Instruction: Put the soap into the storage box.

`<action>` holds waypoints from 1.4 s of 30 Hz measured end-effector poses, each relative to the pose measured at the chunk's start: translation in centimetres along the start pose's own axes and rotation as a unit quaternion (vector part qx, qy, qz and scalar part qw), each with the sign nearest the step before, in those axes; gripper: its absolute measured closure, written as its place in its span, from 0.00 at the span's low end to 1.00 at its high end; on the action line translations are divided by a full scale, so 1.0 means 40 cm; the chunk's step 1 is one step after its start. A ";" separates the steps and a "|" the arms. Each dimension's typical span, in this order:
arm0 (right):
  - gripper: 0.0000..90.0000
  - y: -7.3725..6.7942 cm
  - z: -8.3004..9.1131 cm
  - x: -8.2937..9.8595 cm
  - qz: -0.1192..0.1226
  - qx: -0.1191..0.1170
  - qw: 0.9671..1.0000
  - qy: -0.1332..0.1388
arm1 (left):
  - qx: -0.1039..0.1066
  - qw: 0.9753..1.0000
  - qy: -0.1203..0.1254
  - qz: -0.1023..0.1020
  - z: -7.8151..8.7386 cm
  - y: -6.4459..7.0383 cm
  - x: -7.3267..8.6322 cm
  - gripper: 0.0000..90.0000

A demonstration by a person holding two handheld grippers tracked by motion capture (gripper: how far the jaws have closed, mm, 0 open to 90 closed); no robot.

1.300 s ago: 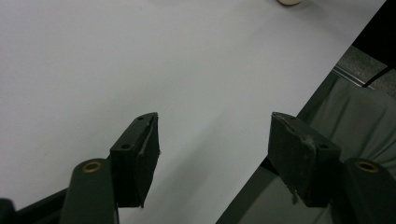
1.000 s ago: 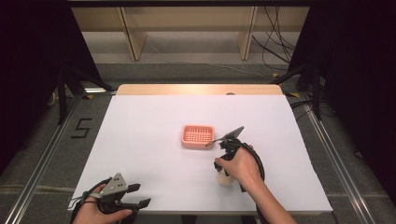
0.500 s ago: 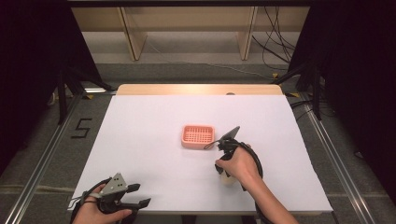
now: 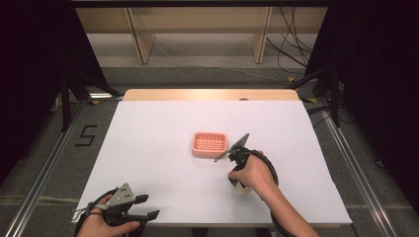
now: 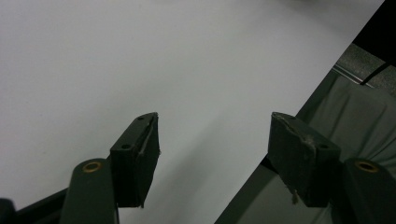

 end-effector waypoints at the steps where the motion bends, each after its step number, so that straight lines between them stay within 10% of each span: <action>1: 0.54 -0.002 -0.003 -0.001 0.000 -0.001 1.000 0.002 | 0.000 1.000 0.000 0.000 0.000 0.000 0.000 0.37; 16: 0.56 -0.006 -0.005 0.003 0.052 -0.005 0.999 -0.015 | 0.000 1.000 -0.006 -0.007 0.003 -0.003 0.002 0.37; 29: 0.56 0.004 0.033 0.012 0.079 -0.009 0.996 0.029 | 0.000 1.000 0.002 0.001 0.001 0.000 0.000 0.37; 42: 0.56 0.041 0.066 0.027 0.183 -0.002 0.981 0.060 | -0.001 1.000 -0.007 -0.008 0.003 -0.003 0.002 0.37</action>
Point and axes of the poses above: each handheld gripper's, and its own axes: z roughly backward along the jaws, x roughly out of its underside, y roughly to its right, the point moved 6 cm from there along -z, roughly forward along the jaws
